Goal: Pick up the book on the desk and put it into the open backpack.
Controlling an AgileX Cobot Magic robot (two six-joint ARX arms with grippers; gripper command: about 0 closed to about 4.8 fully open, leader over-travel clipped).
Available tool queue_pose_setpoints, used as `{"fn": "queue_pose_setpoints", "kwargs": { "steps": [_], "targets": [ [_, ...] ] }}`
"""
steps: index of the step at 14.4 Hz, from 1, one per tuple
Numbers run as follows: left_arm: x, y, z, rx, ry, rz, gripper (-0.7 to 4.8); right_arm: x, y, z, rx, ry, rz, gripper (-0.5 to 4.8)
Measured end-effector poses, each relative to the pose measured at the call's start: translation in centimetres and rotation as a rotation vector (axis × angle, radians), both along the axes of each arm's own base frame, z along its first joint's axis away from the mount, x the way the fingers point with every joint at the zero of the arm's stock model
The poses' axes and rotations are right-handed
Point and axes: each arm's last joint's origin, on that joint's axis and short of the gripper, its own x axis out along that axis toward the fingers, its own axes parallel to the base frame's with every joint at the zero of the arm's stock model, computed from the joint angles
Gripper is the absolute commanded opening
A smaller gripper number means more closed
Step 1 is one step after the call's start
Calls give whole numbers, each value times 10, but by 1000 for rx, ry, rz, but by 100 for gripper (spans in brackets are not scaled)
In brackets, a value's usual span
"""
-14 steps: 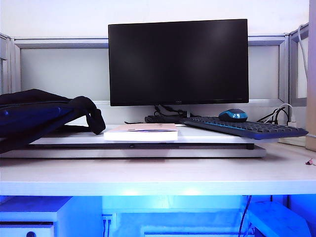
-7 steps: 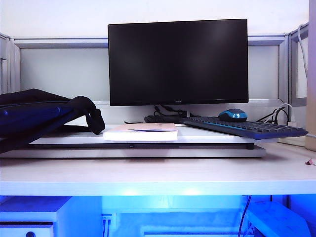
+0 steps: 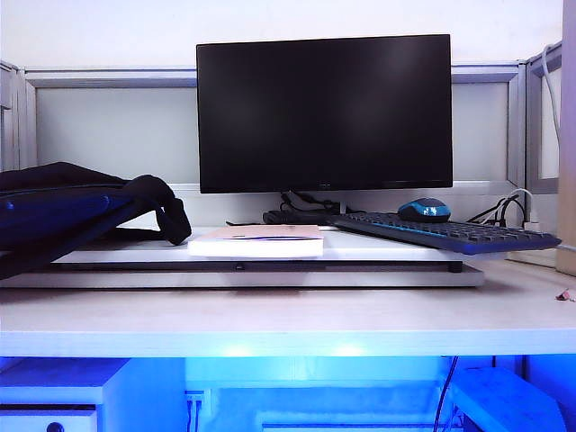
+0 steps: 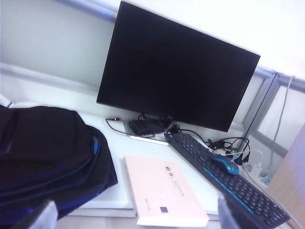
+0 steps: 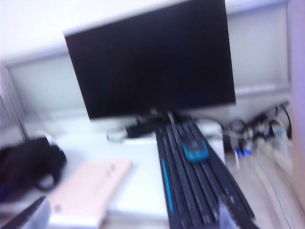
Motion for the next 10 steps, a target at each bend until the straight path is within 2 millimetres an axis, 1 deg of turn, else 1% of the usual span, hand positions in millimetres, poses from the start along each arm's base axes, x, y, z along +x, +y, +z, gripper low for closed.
{"fn": "queue_pose_setpoints", "kwargs": {
  "steps": [1,2,4,5,6,7,8,9,10],
  "targets": [
    [3,-1,8,3,14,-5,479,1,0,8,8,-4,9,479],
    [11,-3,26,10,37,-18,479,6,1,21,9,18,34,479],
    [22,-5,44,9,30,-22,479,18,2,36,23,40,107,479],
    [28,-6,55,3,-6,-23,479,31,3,53,71,52,184,479],
    [29,-6,61,-2,-34,-24,479,42,4,60,119,75,246,479],
    [28,-6,64,-4,-45,-24,479,57,5,61,171,116,310,479],
    [29,-6,64,-4,-46,-24,479,72,8,58,233,174,383,479],
    [30,-6,64,-3,-39,-20,479,124,62,36,360,353,695,479],
    [30,-4,63,-1,-32,0,479,185,106,-20,626,566,813,479]
  ]
}}
